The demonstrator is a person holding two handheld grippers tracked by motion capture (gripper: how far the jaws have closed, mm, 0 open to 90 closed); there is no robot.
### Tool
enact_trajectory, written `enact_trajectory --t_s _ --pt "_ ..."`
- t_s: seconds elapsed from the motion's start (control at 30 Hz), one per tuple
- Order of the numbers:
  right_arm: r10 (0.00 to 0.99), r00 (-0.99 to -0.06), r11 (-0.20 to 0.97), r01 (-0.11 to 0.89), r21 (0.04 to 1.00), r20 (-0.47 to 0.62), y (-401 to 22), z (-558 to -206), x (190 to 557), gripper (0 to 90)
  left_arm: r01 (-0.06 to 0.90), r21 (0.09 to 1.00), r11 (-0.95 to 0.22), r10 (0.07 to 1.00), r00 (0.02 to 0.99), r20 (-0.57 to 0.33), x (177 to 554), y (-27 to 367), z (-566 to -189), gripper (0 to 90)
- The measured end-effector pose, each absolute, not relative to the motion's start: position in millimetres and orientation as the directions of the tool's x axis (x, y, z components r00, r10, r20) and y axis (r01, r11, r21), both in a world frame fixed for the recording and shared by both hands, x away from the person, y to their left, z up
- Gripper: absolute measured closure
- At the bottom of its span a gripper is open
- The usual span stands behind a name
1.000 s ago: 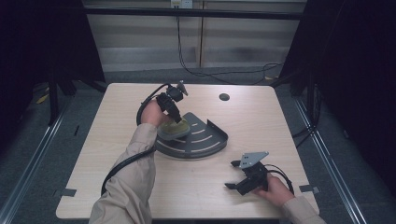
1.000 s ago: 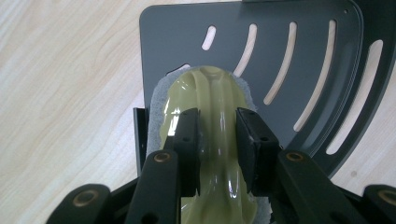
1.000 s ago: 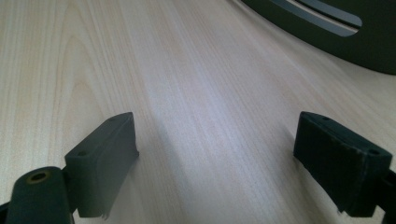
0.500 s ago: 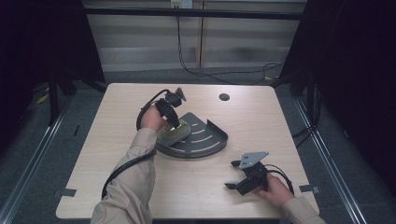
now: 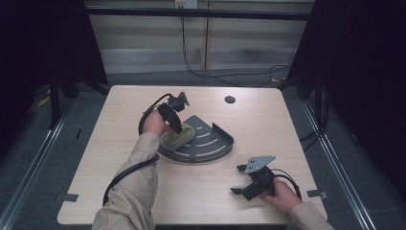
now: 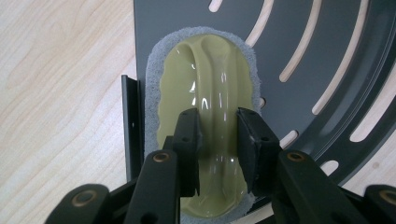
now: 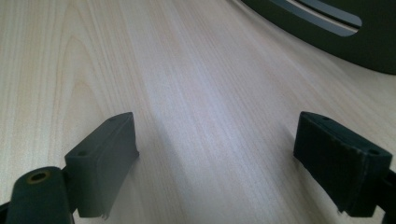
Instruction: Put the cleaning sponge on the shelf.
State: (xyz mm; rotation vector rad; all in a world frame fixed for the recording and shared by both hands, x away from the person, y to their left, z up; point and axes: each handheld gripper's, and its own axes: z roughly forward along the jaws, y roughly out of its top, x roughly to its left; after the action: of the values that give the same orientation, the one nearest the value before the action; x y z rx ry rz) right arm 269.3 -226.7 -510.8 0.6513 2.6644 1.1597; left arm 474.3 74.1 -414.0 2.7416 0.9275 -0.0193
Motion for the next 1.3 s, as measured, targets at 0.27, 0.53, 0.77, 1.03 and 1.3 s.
enact_trajectory --t_s 0.27,0.53,0.77,1.03,1.3 --pt "0.452 -0.892 0.604 0.325 0.728 0.024 -227 -511 269 12.6 0.607 0.209 -0.767 0.602 0.793 -0.096 474 77 -415 70.5" --pt "0.452 -0.892 0.604 0.325 0.728 0.023 -227 -511 269 12.6 0.610 0.204 -0.766 0.605 0.791 -0.093 474 80 -416 70.5" --pt "0.451 -0.892 0.604 0.325 0.728 0.025 -227 -511 269 12.6 0.609 0.194 -0.769 0.604 0.792 -0.088 475 83 -416 70.4" --pt "0.452 -0.892 0.604 0.329 0.726 0.028 -227 -511 269 12.6 0.616 0.192 -0.764 0.611 0.786 -0.092 475 85 -418 70.3" --pt "0.452 -0.891 0.604 0.329 0.726 0.029 -227 -511 269 12.6 0.622 0.186 -0.760 0.617 0.782 -0.091 474 86 -418 70.2"
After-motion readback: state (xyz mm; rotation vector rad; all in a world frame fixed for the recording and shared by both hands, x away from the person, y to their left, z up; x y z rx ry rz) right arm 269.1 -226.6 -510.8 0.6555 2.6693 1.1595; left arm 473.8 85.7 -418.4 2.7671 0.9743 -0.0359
